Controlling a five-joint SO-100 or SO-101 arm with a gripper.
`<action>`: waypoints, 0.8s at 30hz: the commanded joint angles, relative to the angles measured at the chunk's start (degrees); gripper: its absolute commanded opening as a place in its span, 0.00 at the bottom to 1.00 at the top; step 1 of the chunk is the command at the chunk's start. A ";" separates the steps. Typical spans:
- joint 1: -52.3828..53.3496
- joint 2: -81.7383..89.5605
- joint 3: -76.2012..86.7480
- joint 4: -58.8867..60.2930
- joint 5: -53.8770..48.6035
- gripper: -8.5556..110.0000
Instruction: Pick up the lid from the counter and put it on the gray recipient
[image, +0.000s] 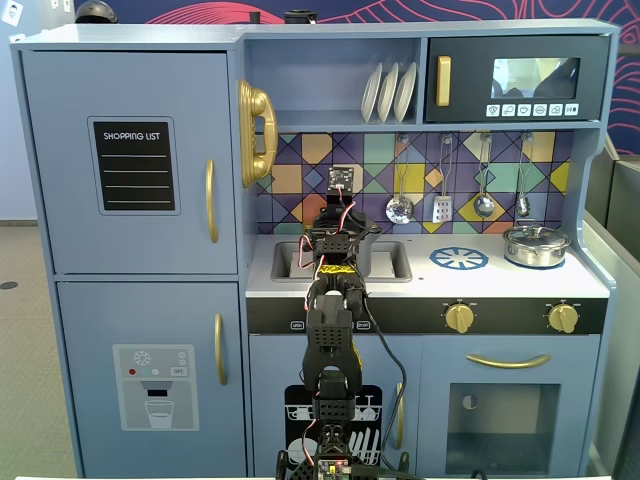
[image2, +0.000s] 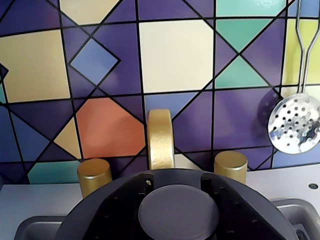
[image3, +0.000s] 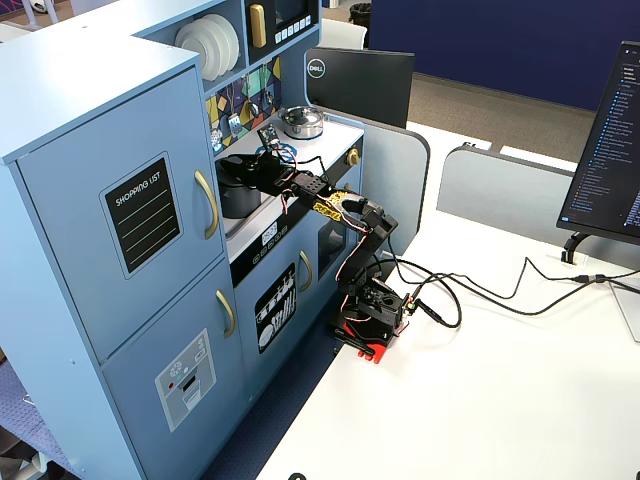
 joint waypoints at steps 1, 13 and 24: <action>-0.53 1.05 -0.44 -2.37 -0.97 0.07; -0.62 -1.23 0.18 -4.13 -1.76 0.07; -0.26 1.58 0.53 6.42 -2.90 0.19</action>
